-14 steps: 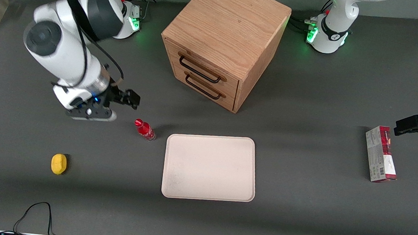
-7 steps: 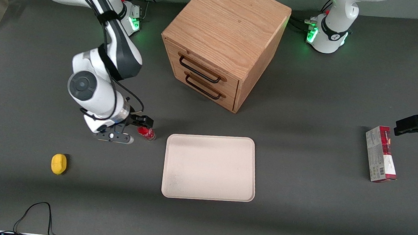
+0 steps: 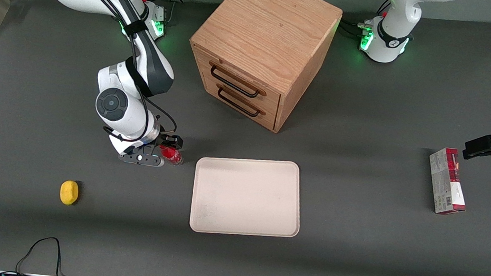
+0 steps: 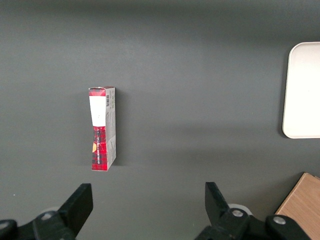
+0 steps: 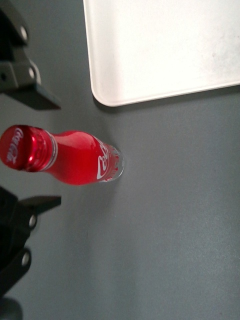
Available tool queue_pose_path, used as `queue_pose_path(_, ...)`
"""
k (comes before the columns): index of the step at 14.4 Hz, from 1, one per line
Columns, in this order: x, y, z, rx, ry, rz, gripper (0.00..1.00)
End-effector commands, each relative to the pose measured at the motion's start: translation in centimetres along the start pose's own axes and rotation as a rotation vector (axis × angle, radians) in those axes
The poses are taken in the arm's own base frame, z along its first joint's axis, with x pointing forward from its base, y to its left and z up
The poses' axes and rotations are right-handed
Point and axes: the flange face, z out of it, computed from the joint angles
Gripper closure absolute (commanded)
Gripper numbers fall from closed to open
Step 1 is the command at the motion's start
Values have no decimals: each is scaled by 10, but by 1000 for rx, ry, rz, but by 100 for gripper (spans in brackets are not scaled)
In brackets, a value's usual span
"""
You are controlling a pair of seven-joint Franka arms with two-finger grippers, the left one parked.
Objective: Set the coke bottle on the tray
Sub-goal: 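Close the right gripper around the bottle's cap end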
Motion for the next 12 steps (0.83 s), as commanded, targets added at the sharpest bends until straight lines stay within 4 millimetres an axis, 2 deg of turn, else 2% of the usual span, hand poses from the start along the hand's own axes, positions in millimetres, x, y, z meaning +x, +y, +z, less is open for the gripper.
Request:
queue_pose_path(1,-1,1,-15,-30,60,-3,82)
queue_pose_path(2,3,0,-21,-23,72,-1,89)
queue_pose_path(3,7,-1,-29,-17,84,1,93)
queue_pose_path(6,22,-11,-71,-1,102,8,97)
queue_pose_path(8,37,-19,-123,-4,85,15,97)
queue_pose_path(10,44,-31,-181,3,72,2,94)
queue_pose_path(12,53,-41,-223,22,60,-8,92)
